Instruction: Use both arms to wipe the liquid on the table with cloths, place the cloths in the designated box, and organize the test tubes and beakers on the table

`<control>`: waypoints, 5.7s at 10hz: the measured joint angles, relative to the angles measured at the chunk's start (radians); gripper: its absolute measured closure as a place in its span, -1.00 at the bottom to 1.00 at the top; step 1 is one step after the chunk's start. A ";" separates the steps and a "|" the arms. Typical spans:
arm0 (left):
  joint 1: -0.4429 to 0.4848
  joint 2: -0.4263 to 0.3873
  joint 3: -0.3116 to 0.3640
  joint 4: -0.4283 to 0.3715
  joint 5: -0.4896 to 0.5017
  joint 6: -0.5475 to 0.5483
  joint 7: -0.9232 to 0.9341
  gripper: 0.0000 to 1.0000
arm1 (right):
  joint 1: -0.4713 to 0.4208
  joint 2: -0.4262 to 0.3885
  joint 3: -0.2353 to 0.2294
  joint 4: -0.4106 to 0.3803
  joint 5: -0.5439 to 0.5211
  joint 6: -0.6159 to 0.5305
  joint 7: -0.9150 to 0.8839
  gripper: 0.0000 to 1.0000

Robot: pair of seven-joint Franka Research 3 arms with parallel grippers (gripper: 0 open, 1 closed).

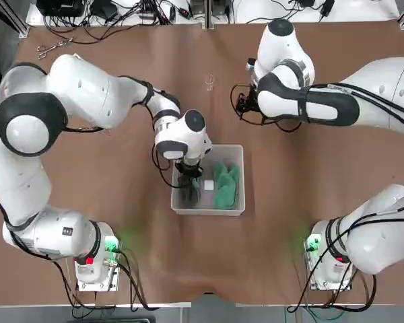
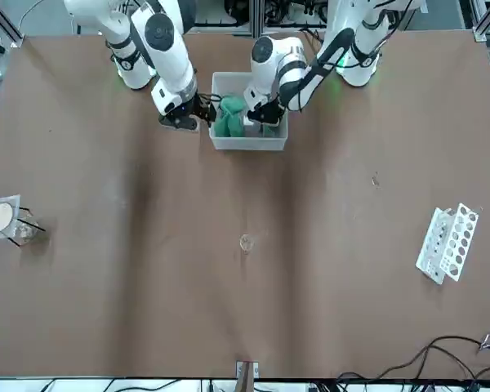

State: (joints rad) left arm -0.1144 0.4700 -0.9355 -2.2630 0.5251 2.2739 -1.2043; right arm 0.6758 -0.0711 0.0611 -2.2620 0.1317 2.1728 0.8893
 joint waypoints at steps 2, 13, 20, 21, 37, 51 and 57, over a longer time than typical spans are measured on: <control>0.011 -0.050 -0.001 0.107 -0.020 -0.165 -0.014 0.88 | 0.001 0.000 0.000 0.000 0.000 0.001 0.021 -0.98; 0.128 -0.139 0.507 0.360 -0.353 -0.373 0.371 0.88 | 0.306 0.239 0.008 0.012 -0.155 0.118 0.407 -0.98; 0.128 0.051 0.681 0.235 -0.257 -0.227 0.399 0.88 | 0.366 0.450 0.007 0.125 -0.191 0.129 0.455 -0.98; 0.127 0.047 0.695 0.220 -0.224 -0.235 0.399 0.88 | 0.366 0.457 0.006 0.127 -0.192 0.130 0.455 -0.98; 0.157 -0.108 0.763 -0.101 0.086 -0.122 0.320 0.88 | 0.364 0.465 -0.011 0.149 -0.194 0.084 0.458 0.90; 0.161 0.003 0.767 0.141 -0.058 -0.160 0.415 0.88 | -0.232 0.149 -0.044 0.316 -0.206 -0.443 -0.253 0.90; 0.183 -0.197 1.084 -0.188 -0.057 -0.037 0.665 0.88 | -0.417 0.161 -0.041 0.025 -0.178 -0.198 -0.341 0.90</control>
State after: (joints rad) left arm 0.0689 0.2732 0.1489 -2.4508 0.4682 2.2366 -0.5396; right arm 0.2586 0.0896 0.0199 -2.2371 -0.0458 1.9751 0.5479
